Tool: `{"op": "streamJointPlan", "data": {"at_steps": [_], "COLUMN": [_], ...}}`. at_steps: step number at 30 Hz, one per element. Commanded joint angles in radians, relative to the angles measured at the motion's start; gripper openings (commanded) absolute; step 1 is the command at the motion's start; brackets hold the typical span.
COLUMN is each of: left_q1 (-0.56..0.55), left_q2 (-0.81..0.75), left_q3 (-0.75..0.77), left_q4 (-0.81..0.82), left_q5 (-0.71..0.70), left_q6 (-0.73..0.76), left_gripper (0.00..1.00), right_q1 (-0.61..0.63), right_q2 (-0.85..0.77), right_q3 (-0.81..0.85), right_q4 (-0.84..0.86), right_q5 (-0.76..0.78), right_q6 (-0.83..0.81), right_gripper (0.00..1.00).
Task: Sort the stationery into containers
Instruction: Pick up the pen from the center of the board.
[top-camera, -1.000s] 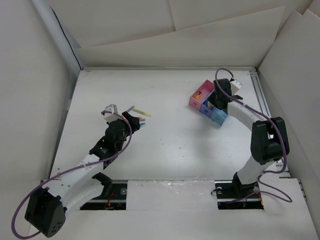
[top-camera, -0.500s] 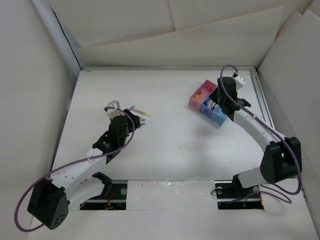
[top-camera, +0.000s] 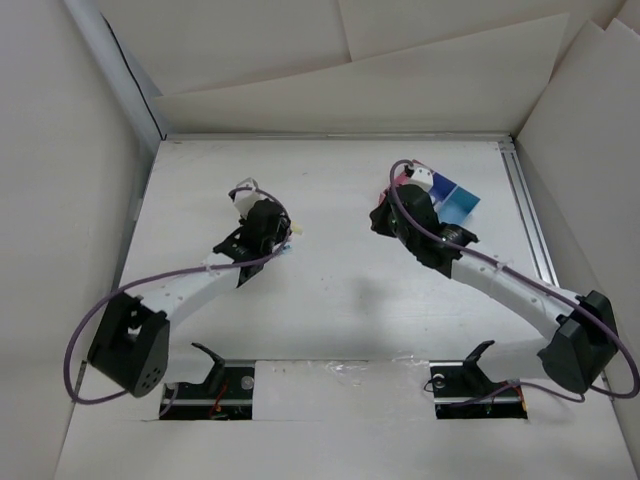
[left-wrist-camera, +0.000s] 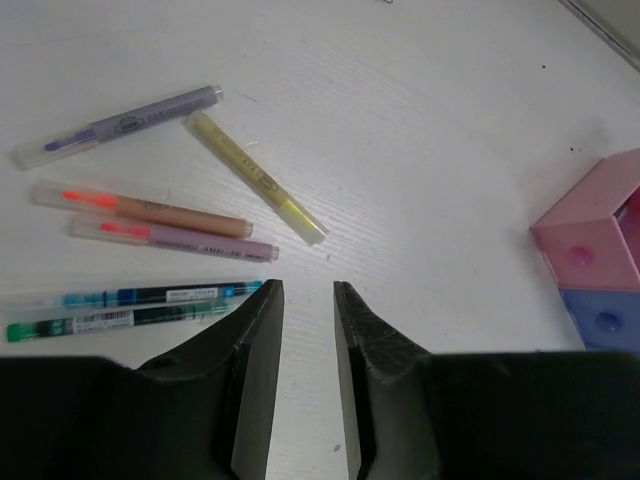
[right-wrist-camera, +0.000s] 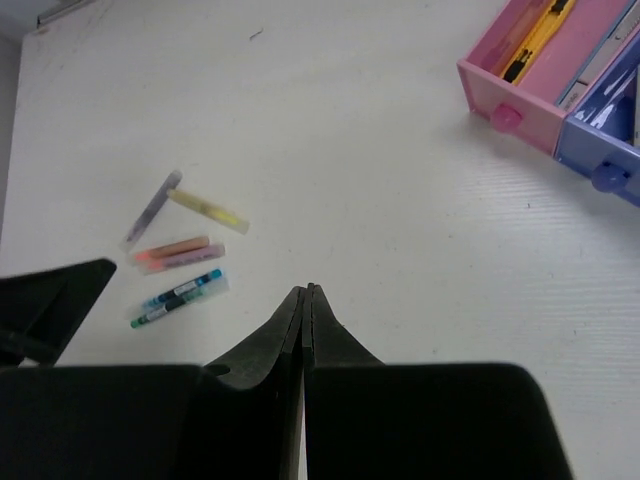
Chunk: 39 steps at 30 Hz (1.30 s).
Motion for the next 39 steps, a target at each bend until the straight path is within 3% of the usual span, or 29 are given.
{"op": "streamJointPlan", "data": {"at_steps": [1, 3, 4, 7, 16, 21, 39], "left_q1": [-0.003, 0.006, 0.006, 0.006, 0.015, 0.067, 0.109], "left_q2": [0.111, 0.171, 0.221, 0.298, 0.441, 0.479, 0.63], "left_q3": [0.127, 0.17, 0.205, 0.26, 0.376, 0.385, 0.512], "left_q4": [-0.054, -0.1, -0.111, -0.142, -0.203, -0.191, -0.266], "left_q5": [-0.027, -0.052, -0.052, -0.082, -0.092, -0.021, -0.041], "left_q6": [-0.034, -0.045, -0.056, -0.068, -0.159, -0.179, -0.179], "left_gripper": [0.24, 0.31, 0.36, 0.39, 0.36, 0.35, 0.34], "right_q1": [0.002, 0.002, 0.002, 0.002, 0.002, -0.007, -0.027], "right_q2": [-0.062, -0.09, -0.09, -0.101, -0.138, -0.188, -0.222], "right_q3": [-0.018, -0.067, -0.086, -0.118, -0.129, -0.147, -0.157], "right_q4": [-0.014, 0.038, 0.055, 0.066, 0.075, 0.085, 0.094], "right_q5": [0.042, 0.014, 0.0, -0.032, -0.055, -0.076, -0.139], "right_q6": [-0.019, -0.007, -0.006, 0.007, 0.007, 0.007, -0.002], "right_gripper": [0.04, 0.11, 0.19, 0.29, 0.3, 0.31, 0.31]}}
